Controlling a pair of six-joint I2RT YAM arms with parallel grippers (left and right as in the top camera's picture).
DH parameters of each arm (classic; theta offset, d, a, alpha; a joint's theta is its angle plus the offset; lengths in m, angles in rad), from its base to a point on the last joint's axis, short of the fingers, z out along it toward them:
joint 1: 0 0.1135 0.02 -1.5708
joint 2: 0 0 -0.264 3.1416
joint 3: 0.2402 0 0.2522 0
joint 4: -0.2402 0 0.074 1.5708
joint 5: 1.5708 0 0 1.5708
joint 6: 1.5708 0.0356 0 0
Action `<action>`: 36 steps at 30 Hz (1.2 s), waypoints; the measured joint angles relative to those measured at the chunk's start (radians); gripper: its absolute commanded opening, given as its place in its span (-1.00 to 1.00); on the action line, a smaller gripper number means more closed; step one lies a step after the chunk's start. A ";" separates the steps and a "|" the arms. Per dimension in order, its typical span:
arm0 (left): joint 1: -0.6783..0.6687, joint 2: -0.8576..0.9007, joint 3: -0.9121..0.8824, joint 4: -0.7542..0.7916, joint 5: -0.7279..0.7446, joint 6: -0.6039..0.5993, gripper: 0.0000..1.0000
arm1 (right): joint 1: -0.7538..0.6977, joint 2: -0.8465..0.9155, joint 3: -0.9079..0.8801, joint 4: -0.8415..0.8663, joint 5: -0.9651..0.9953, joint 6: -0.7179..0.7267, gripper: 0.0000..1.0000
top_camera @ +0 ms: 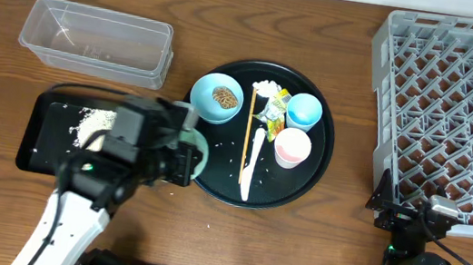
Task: Sort waste into correct bins and load items into the dishwasher rack
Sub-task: 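Carry the emptied green bowl back and set it on the round tray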
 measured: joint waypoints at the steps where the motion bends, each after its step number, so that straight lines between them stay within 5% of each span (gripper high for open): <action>1: -0.031 0.023 0.000 0.016 -0.026 -0.001 -0.88 | 0.000 0.000 0.000 0.000 0.000 0.000 0.99; 11: -0.198 0.285 0.000 0.195 -0.133 -0.001 -0.88 | 0.000 0.000 0.000 0.000 0.000 0.000 0.98; 26: -0.242 0.457 0.000 0.277 -0.225 -0.002 -0.86 | 0.000 0.000 0.000 0.000 0.000 0.000 0.98; 27: -0.243 0.460 0.000 0.278 -0.238 -0.002 -0.77 | 0.000 0.000 0.000 0.000 0.000 0.000 0.98; 31: -0.243 0.469 0.000 0.275 -0.274 -0.004 0.12 | 0.000 0.000 0.000 0.000 0.000 0.000 0.99; 36: -0.243 0.470 0.000 0.273 -0.284 -0.007 0.25 | 0.000 0.000 0.000 0.000 0.000 0.000 0.98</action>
